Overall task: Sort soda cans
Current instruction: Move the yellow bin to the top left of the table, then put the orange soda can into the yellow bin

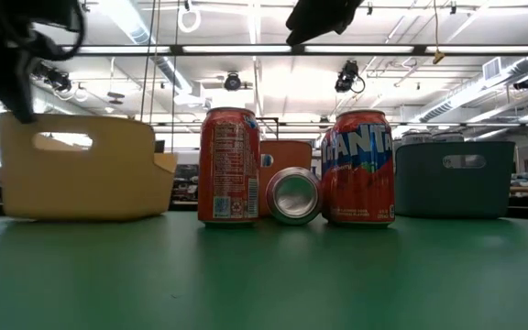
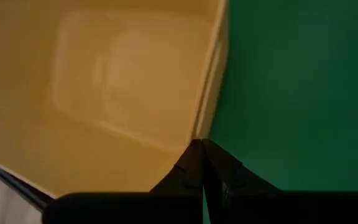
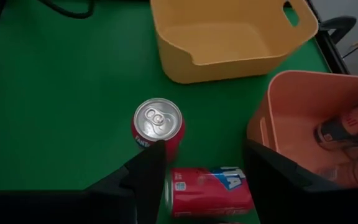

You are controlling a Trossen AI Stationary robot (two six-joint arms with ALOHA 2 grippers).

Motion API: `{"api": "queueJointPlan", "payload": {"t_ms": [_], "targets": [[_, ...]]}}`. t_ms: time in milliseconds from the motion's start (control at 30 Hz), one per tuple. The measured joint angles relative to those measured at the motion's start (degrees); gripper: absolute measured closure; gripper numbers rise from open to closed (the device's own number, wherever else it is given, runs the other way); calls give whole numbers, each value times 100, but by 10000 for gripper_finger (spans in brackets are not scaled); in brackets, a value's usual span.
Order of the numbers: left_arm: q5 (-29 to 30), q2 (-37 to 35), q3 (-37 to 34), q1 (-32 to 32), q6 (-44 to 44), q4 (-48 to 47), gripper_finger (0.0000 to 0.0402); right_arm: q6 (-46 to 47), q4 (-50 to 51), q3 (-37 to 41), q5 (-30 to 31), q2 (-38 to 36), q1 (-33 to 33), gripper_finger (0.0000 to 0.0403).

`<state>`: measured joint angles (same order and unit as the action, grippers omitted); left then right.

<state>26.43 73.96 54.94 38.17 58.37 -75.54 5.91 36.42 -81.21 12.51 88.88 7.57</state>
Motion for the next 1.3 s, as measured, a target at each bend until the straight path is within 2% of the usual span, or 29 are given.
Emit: {"api": "queueJointPlan", "payload": {"t_ms": [167, 267, 367, 467, 533, 633, 733, 800, 900, 967, 1067, 1167, 1300], "targets": [[607, -441, 44, -215, -248, -56, 401, -150, -41, 0, -39, 1, -22, 203], [1015, -901, 128, -161, -280, 187, 401, -130, -481, 99, -125, 97, 9, 198], [1619, -1385, 78, -37, -766, 1040, 401, -199, -1173, 449, -224, 242, 64, 186], [1792, -1732, -146, -90, -1833, 2686, 401, -242, -1527, 640, -247, 291, 110, 169], [1476, -1799, -375, -203, -2787, 4027, 401, -243, -1800, 712, -236, 292, 132, 154], [611, -1765, -752, -433, -4121, 5796, 401, -176, -2120, 873, -229, 295, 180, 130], [214, -1677, -1163, -729, -4712, 6846, 401, -142, -2528, 1085, -227, 295, 242, 111], [40, -1623, -1467, -984, -4768, 7089, 401, -98, -2781, 1263, -227, 295, 278, 105], [-604, -1539, -1801, -1426, -4725, 7747, 401, -55, -2951, 1382, -142, 295, 335, 102], [-977, -1428, -1860, -1685, -4563, 8035, 401, -52, -3059, 1404, -9, 295, 371, 103], [-1212, -1158, -1823, -1951, -4465, 8013, 392, -53, -3014, 1421, 138, 295, 441, 108], [-1365, -850, -1797, -2090, -4546, 8038, 365, -81, -3045, 1421, 153, 293, 491, 113], [-1434, -348, -1801, -2222, -4306, 8292, 306, -92, -3025, 1421, 153, 293, 511, 117]]}}
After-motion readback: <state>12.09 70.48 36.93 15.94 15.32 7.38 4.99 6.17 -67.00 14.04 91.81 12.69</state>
